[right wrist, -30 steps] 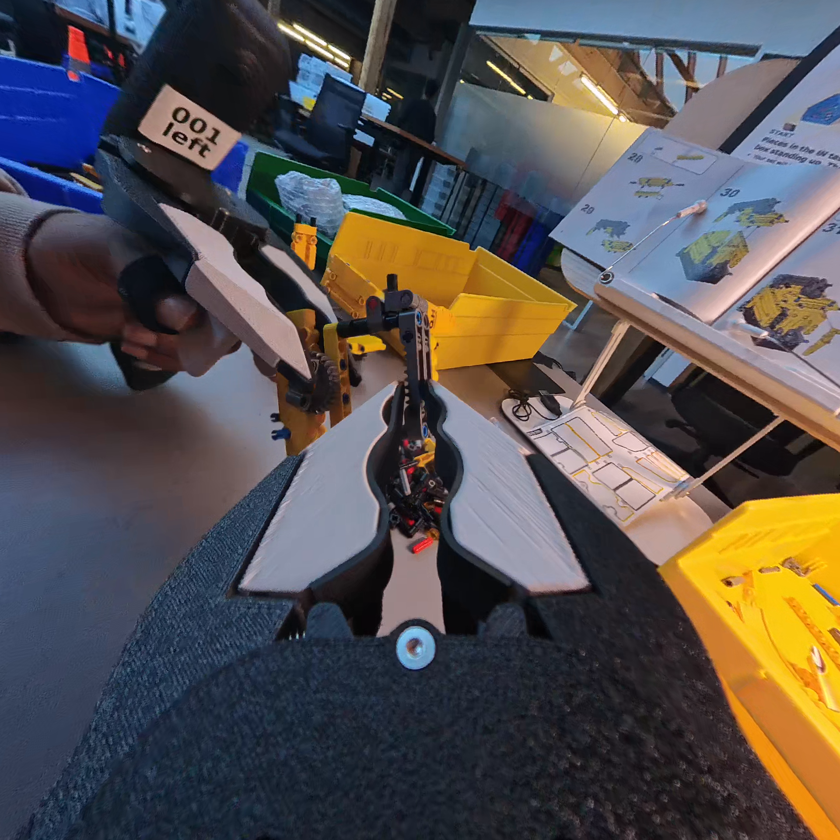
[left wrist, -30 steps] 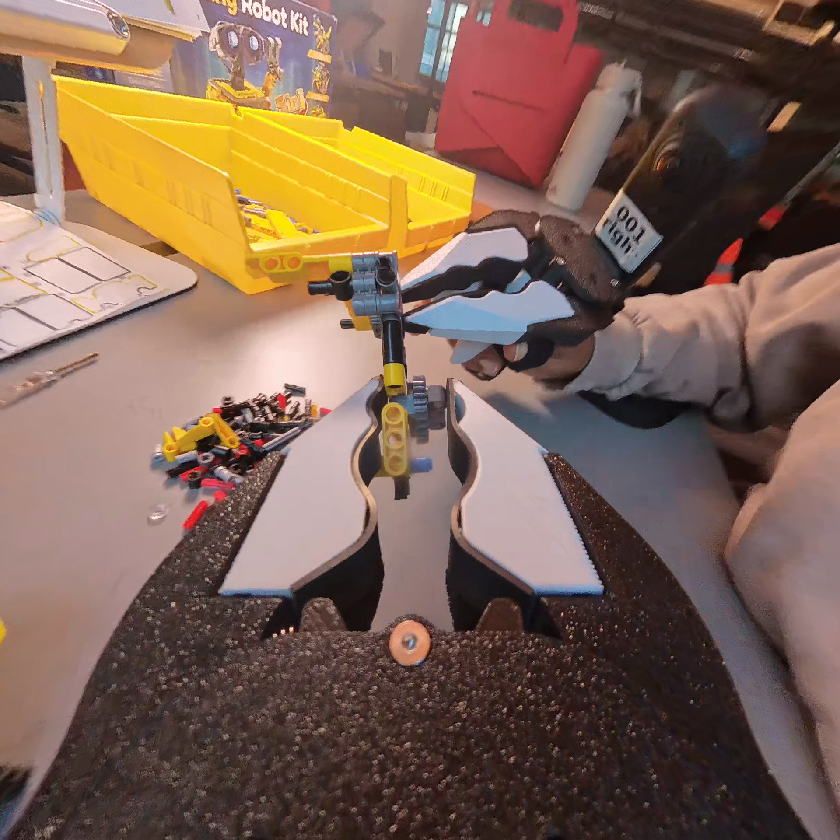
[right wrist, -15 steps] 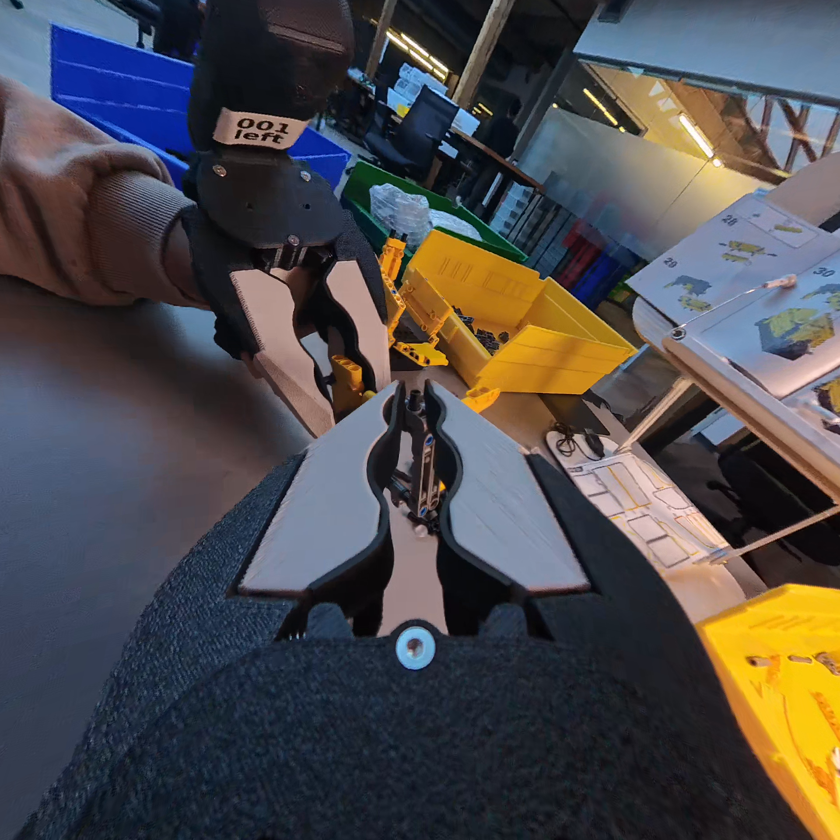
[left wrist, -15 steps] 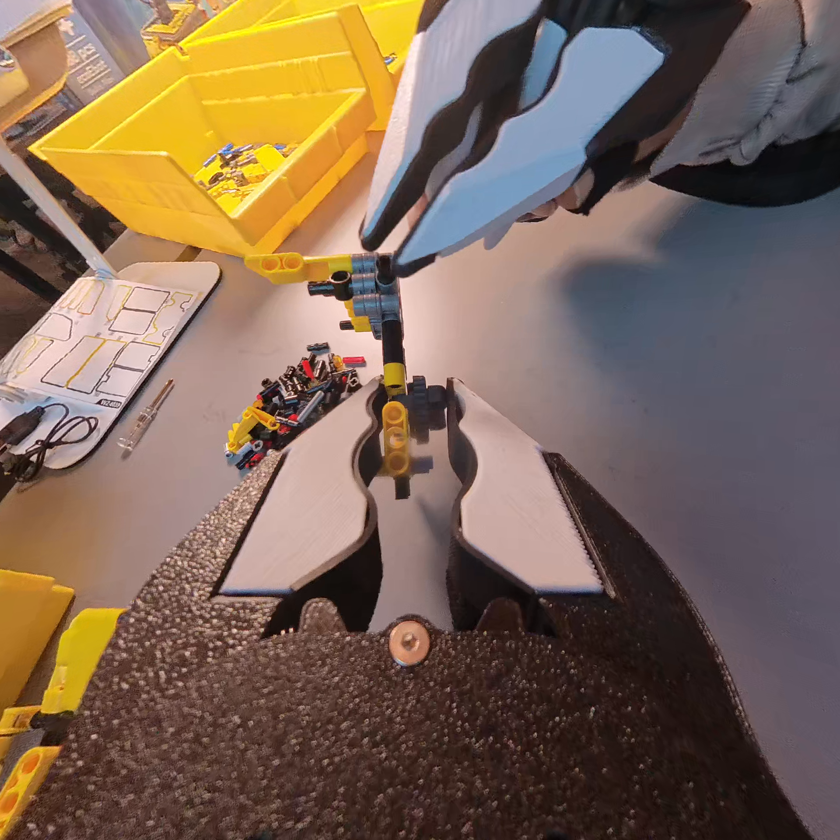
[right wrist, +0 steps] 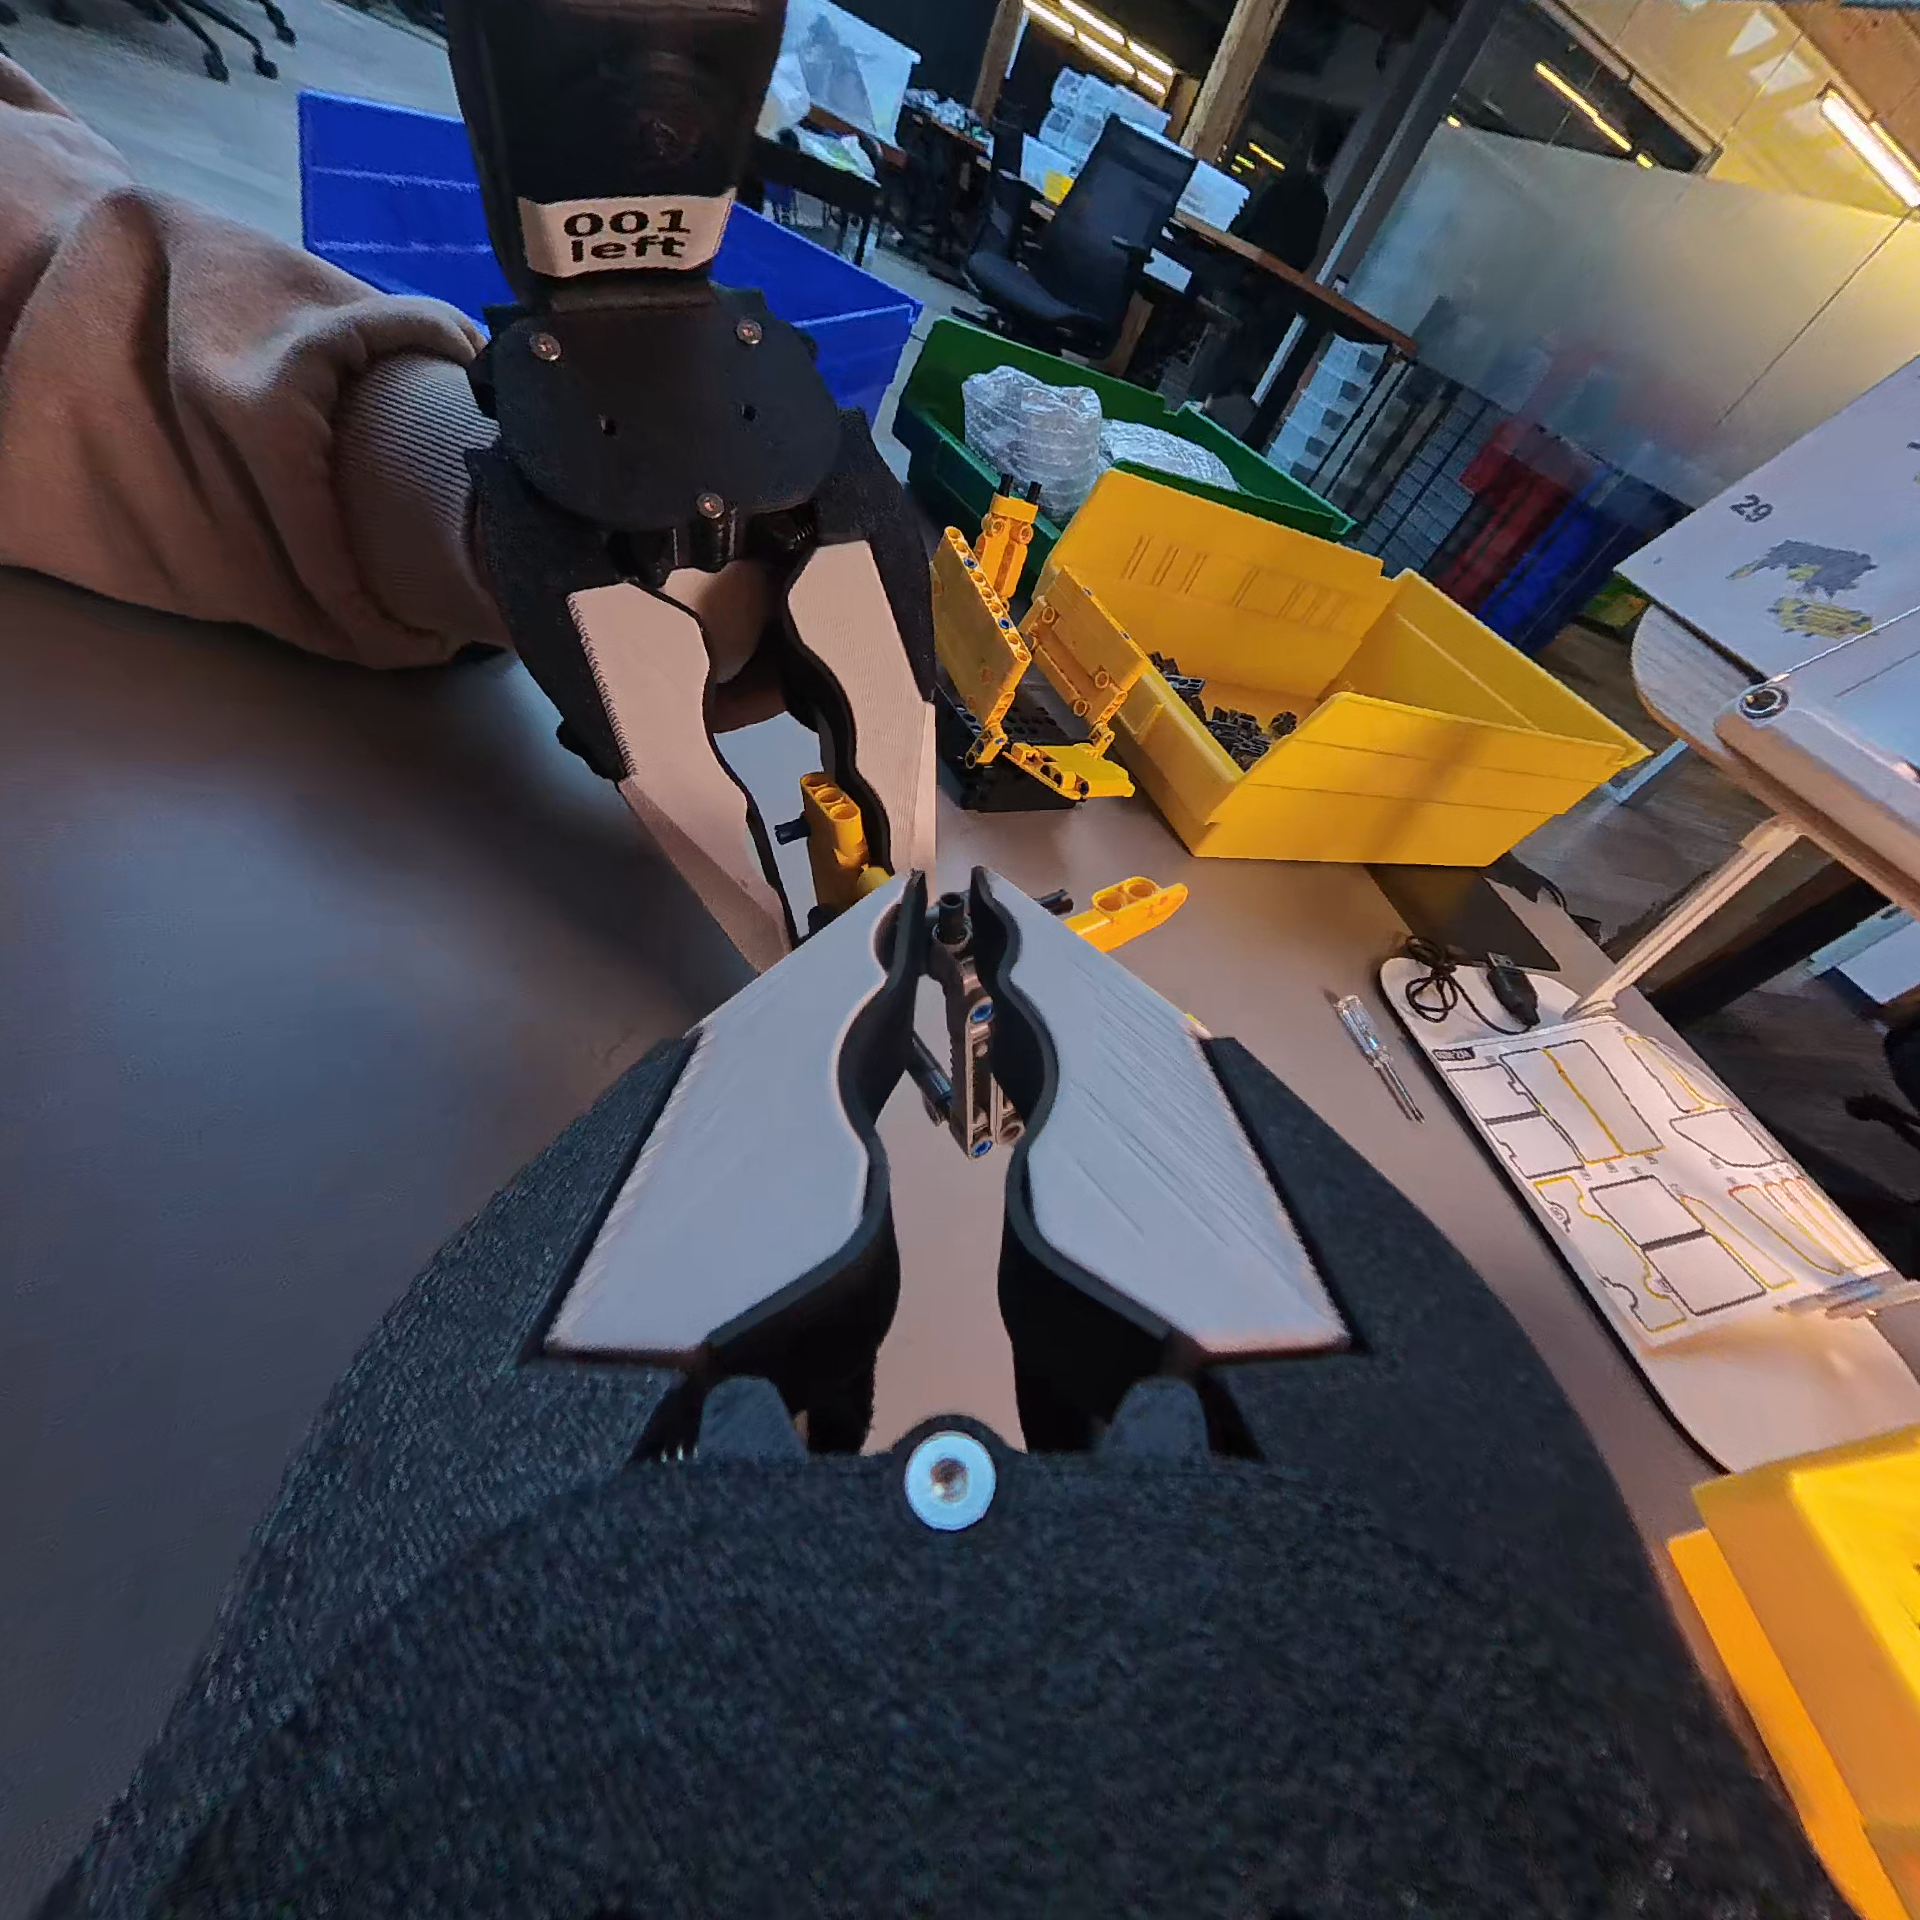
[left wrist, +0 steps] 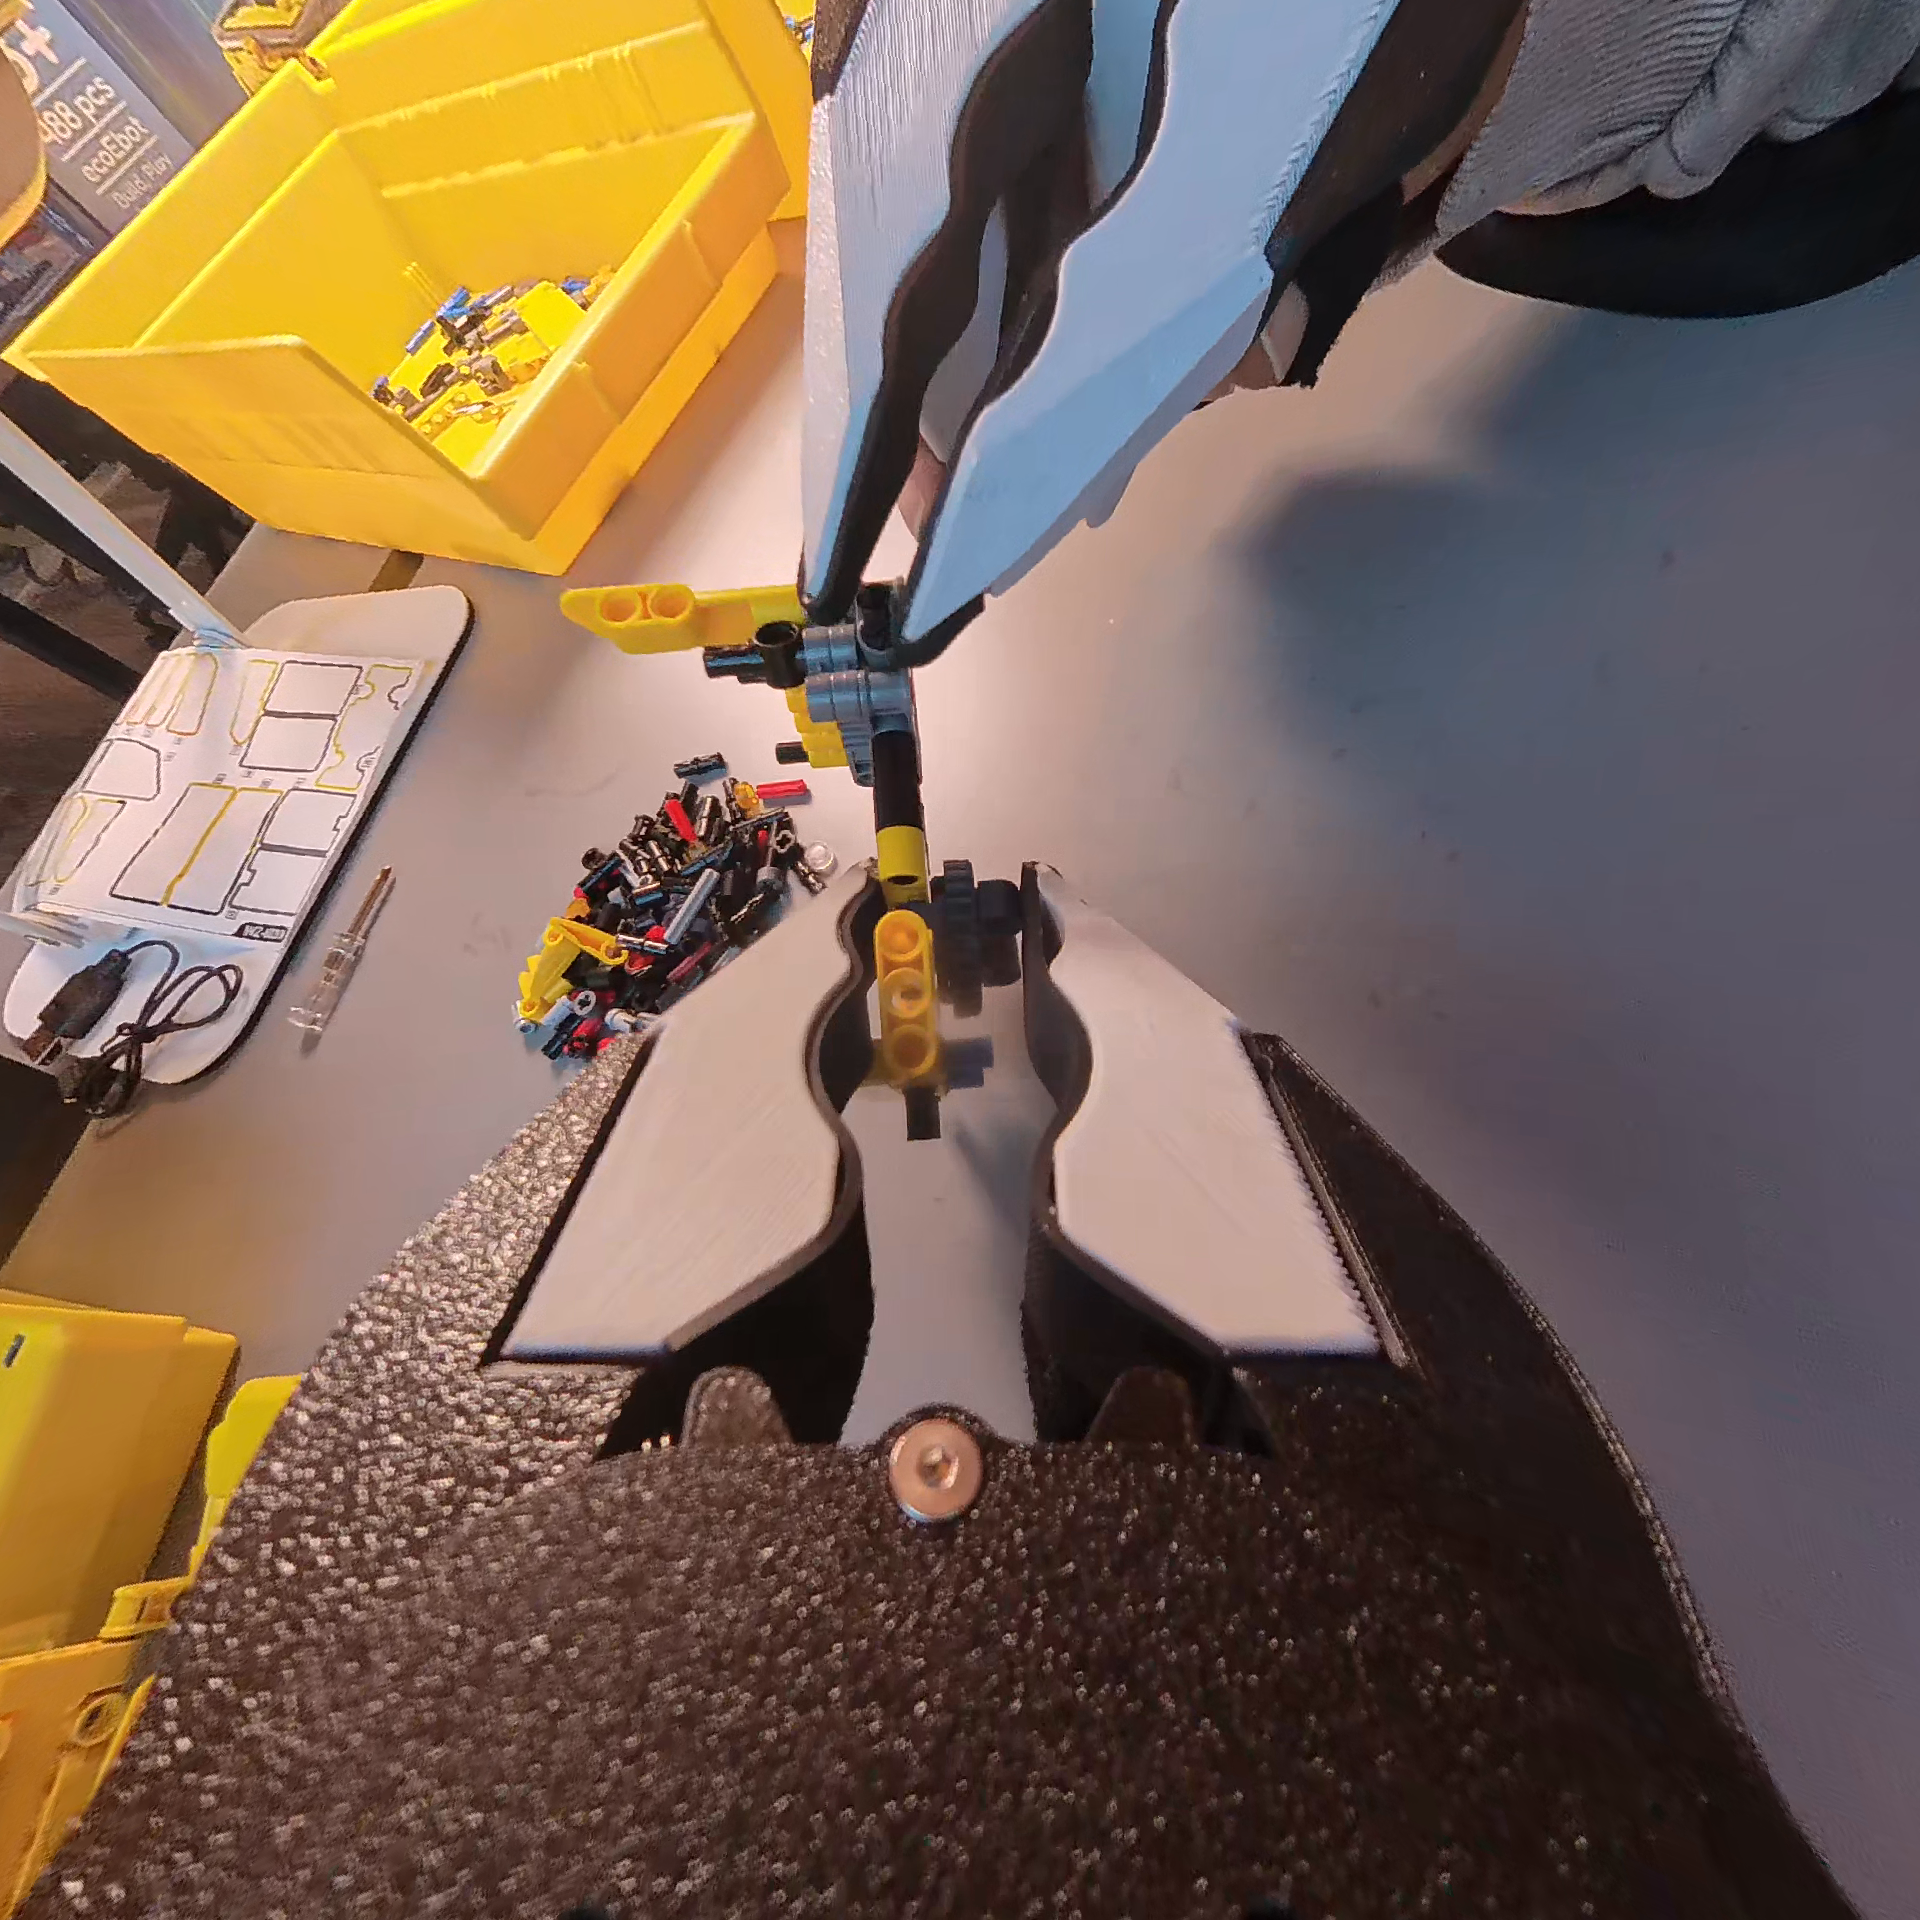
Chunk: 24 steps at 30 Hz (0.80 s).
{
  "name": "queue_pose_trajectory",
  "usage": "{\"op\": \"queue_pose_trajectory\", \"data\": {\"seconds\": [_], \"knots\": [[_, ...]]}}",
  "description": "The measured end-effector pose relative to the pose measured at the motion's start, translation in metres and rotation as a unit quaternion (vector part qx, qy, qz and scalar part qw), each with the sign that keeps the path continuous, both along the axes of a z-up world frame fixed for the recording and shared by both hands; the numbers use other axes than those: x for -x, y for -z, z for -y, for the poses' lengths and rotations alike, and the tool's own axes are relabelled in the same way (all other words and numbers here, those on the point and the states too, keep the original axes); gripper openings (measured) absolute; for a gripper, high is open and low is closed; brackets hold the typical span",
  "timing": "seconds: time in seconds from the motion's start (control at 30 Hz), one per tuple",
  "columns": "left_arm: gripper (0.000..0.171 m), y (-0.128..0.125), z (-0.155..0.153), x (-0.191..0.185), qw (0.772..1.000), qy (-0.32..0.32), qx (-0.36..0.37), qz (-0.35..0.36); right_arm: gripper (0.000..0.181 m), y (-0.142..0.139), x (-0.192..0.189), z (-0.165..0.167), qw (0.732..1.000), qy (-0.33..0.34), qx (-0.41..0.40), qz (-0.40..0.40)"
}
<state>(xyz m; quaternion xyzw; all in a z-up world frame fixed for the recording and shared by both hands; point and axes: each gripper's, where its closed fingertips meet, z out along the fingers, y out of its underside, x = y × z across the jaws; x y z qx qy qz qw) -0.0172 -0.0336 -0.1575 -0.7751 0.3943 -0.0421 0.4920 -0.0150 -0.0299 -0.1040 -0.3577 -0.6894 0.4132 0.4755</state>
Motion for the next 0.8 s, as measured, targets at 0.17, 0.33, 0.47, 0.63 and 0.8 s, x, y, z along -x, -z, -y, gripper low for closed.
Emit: {"op": "queue_pose_trajectory", "data": {"seconds": [0.17, 0.33, 0.47, 0.63, 0.8], "knots": [[0.024, 0.002, 0.0, 0.002, 1.0, -0.001, 0.0, -0.009, 0.004, 0.003, 0.001, -0.001, 1.0, 0.005, -0.004, 0.006], [0.025, 0.001, 0.003, -0.002, 1.0, 0.018, 0.0, 0.013, 0.003, 0.005, 0.0, -0.001, 1.0, -0.001, 0.002, 0.018], [0.034, -0.031, 0.006, -0.011, 0.992, 0.035, -0.024, 0.122, 0.002, 0.005, 0.0, 0.005, 1.0, -0.015, 0.013, 0.018], [0.021, -0.023, 0.005, -0.012, 0.995, 0.027, -0.021, 0.095, 0.003, 0.006, 0.0, 0.023, 0.998, -0.047, 0.04, 0.019], [0.015, -0.022, 0.008, -0.016, 0.992, 0.025, 0.02, 0.123, 0.003, 0.006, -0.001, 0.026, 0.997, -0.054, 0.057, 0.028]]}}
